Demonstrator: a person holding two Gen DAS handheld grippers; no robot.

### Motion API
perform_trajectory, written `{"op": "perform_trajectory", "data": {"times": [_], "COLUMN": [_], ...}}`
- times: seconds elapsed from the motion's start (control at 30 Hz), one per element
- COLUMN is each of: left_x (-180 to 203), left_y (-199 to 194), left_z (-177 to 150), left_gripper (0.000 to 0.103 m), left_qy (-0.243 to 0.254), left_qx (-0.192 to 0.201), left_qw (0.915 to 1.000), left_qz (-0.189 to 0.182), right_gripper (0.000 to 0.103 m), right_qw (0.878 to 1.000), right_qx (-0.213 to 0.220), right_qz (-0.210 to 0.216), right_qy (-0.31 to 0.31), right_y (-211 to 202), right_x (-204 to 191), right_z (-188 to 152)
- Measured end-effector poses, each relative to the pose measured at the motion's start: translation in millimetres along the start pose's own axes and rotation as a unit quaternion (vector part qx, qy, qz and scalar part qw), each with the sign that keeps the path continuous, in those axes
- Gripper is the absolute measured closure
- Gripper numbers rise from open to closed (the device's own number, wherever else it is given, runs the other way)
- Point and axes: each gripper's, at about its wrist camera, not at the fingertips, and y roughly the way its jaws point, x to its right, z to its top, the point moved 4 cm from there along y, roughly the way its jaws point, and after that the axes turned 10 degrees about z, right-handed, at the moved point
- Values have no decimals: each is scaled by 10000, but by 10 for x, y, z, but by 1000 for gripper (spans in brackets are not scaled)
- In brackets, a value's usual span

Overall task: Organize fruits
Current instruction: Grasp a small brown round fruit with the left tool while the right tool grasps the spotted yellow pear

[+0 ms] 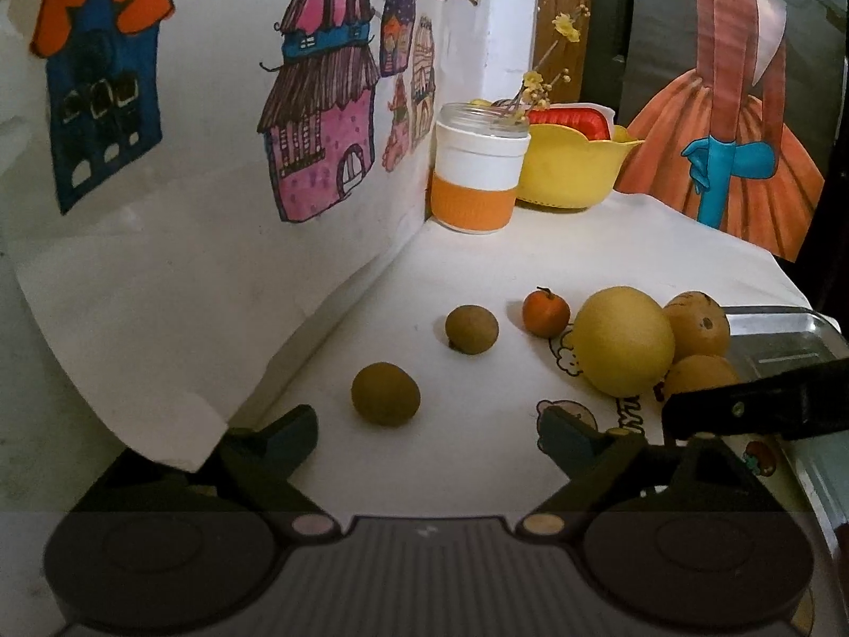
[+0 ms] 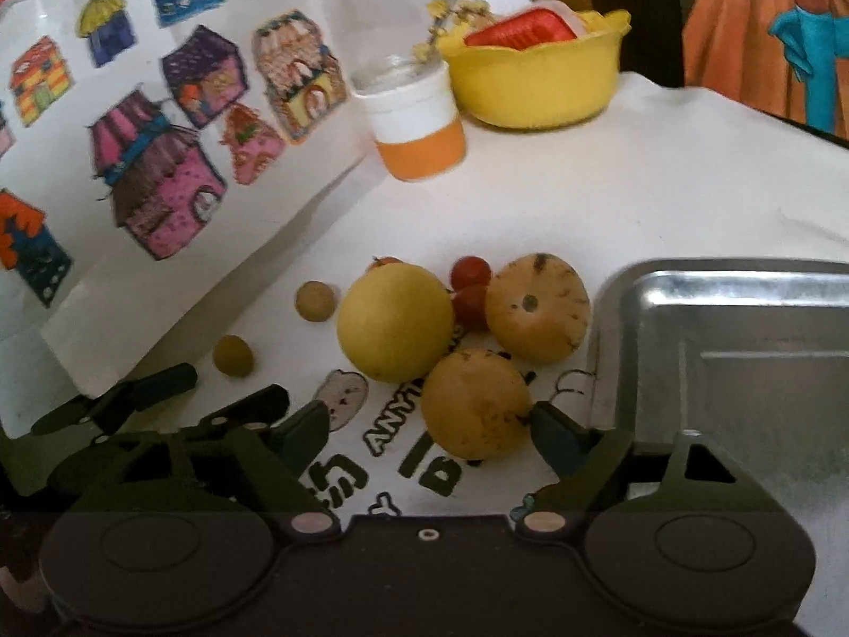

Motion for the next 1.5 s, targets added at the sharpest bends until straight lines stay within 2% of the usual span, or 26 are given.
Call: {"op": "perform_trajectory", "data": {"times": [0.33,0.43,0.63,0.73,1.0,1.5], "left_x": [-95,-100,-90,-82,-7,328], "left_y": [56,57,60,72,44,-252], "left_z": [35,37,32,35,12,-167], "left_gripper": [26,40,60,71,71,71], "left_qy": [-254,-266,-263,-265,-158,136], "left_qx": [10,19,-2,-2,-5,-166], "left_qw": [9995,9994,9995,9996,9999,9980], "left_qz": [206,217,176,138,-1,-599], "right_gripper": [33,39,52,54,55,56], "right_qw": [9996,9993,9989,9987,9989,9995], "right_qx": [95,151,215,241,258,186], "right_qz": [-177,-204,-241,-241,-161,-26], "right_qy": [208,266,345,373,346,235], "right_y": [58,51,29,25,4,-184], "right_x": [42,56,81,87,66,4], "right_z": [13,18,8,5,-33,-265]}}
